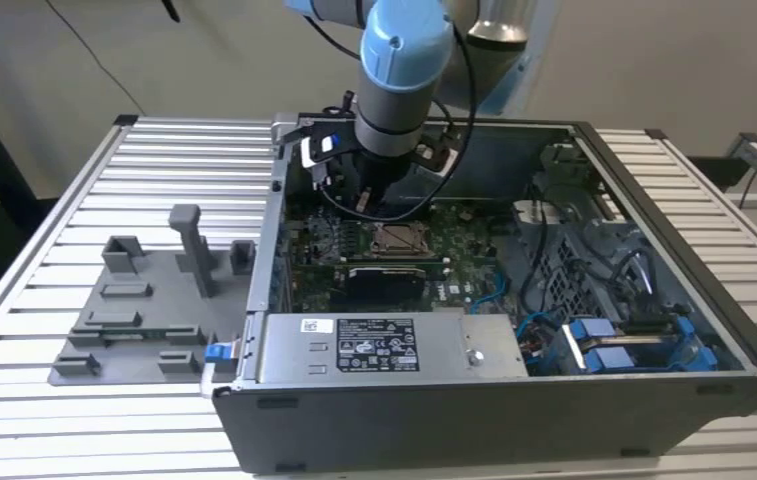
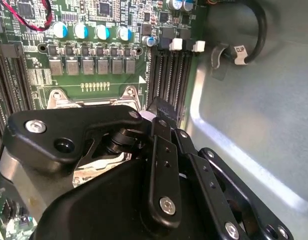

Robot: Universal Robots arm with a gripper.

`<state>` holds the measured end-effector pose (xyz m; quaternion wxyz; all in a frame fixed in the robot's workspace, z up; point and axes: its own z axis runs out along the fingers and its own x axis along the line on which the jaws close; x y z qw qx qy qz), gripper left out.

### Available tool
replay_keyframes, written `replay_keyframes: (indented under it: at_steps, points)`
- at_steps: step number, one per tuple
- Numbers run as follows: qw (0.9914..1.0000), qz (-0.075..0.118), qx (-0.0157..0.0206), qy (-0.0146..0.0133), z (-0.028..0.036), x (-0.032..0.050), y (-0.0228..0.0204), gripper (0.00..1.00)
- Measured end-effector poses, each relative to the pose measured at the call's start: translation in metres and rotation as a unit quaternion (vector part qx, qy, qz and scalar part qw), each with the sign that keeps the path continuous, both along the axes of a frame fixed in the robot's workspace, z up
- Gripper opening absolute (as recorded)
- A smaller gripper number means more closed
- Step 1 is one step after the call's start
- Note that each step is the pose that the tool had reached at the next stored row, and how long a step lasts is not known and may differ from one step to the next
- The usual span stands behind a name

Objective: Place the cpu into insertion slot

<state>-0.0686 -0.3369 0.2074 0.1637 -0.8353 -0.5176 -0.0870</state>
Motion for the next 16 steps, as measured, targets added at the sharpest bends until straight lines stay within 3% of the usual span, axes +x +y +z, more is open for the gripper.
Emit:
replay_keyframes:
  at_steps: [2,3,5,6,8,10,16]
  points:
    - [0.99994,0.000,0.0102,-0.0031,-0.0007,-0.0001,-0.0005,0.11]
    - [0.99991,0.000,0.0131,-0.0037,-0.0010,-0.0004,-0.0021,0.11]
    - [0.99989,0.000,0.0140,-0.0037,-0.0015,-0.0020,-0.0070,0.11]
    - [0.99985,0.000,0.0170,-0.0038,-0.0019,-0.0029,-0.0093,0.11]
    - [0.99962,0.000,0.0271,-0.0042,-0.0025,-0.0039,-0.0125,0.11]
    - [0.99945,0.000,0.0327,-0.0045,-0.0026,-0.0039,-0.0131,0.11]
    - [0.99944,0.000,0.0331,-0.0045,-0.0044,-0.0039,-0.0131,0.11]
